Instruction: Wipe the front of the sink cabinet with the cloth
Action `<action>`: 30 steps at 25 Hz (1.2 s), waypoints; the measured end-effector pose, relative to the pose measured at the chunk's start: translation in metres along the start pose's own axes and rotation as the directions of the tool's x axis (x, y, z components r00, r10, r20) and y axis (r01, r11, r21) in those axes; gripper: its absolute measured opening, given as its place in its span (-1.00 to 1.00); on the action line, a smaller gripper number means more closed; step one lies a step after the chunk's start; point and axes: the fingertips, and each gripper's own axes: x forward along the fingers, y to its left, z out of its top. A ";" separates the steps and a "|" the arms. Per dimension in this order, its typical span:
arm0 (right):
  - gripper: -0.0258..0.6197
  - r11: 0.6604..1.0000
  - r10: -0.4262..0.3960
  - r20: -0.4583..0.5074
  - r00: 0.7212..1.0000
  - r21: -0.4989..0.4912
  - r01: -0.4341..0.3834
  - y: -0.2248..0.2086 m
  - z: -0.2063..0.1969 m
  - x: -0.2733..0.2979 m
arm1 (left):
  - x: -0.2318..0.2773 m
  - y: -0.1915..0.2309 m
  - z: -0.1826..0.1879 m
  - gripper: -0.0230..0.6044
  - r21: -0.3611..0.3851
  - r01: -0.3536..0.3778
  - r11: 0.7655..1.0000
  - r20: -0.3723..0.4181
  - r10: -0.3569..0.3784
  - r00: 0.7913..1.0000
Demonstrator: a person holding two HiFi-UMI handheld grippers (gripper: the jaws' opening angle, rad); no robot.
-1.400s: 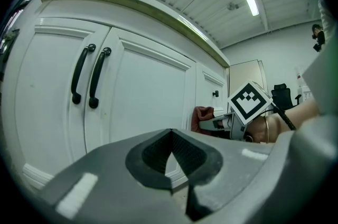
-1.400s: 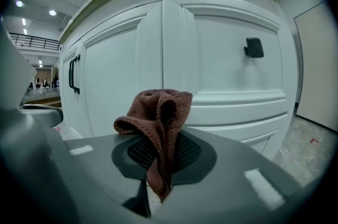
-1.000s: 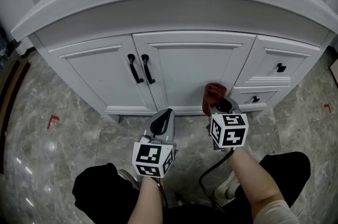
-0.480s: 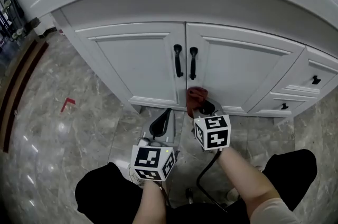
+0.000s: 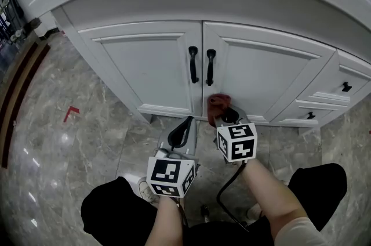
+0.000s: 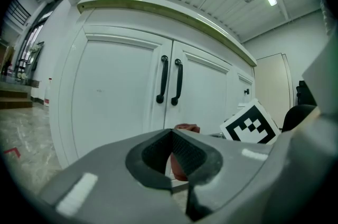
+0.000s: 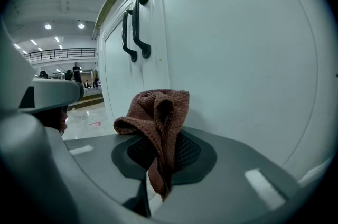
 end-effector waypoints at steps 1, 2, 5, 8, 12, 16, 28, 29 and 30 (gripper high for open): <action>-0.67 1.000 -0.013 -0.002 1.000 -0.005 0.013 -0.006 -0.001 -0.003 | 0.002 -0.004 -0.001 -0.92 -0.001 0.008 1.000 -0.003 -0.008 1.000; -0.67 1.000 -0.028 -0.005 1.000 -0.006 0.028 -0.012 -0.003 -0.005 | 0.005 -0.008 -0.003 -0.92 -0.001 0.015 1.000 -0.006 -0.015 1.000; -0.67 0.998 -0.064 -0.012 0.998 0.014 0.065 -0.034 -0.007 -0.014 | 0.013 -0.021 -0.005 -0.92 0.001 0.041 0.999 -0.012 -0.041 0.999; -0.67 0.995 -0.097 -0.013 0.995 0.022 0.097 -0.054 -0.010 -0.028 | 0.021 -0.036 -0.006 -0.92 0.002 0.069 0.998 -0.014 -0.069 0.998; -0.67 0.987 -0.155 -0.013 0.988 0.037 0.156 -0.089 -0.013 -0.051 | 0.034 -0.064 -0.011 -0.92 0.002 0.115 0.993 -0.019 -0.115 0.993; -0.67 0.973 -0.224 -0.018 0.974 0.048 0.225 -0.126 -0.016 -0.078 | 0.045 -0.092 -0.015 -0.92 0.020 0.159 0.987 -0.033 -0.158 0.987; -0.67 0.930 -0.358 -0.014 0.934 0.080 0.358 -0.192 -0.014 -0.143 | 0.059 -0.119 -0.029 -0.92 0.010 0.160 0.987 -0.063 -0.159 0.985; -0.67 0.926 -0.368 -0.017 0.930 0.079 0.368 -0.196 -0.015 -0.146 | 0.060 -0.120 -0.031 -0.92 0.011 0.159 0.987 -0.069 -0.158 0.985; -0.67 0.926 -0.370 -0.019 0.929 0.070 0.370 -0.195 -0.016 -0.148 | 0.060 -0.120 -0.033 -0.92 0.013 0.160 0.987 -0.075 -0.159 0.984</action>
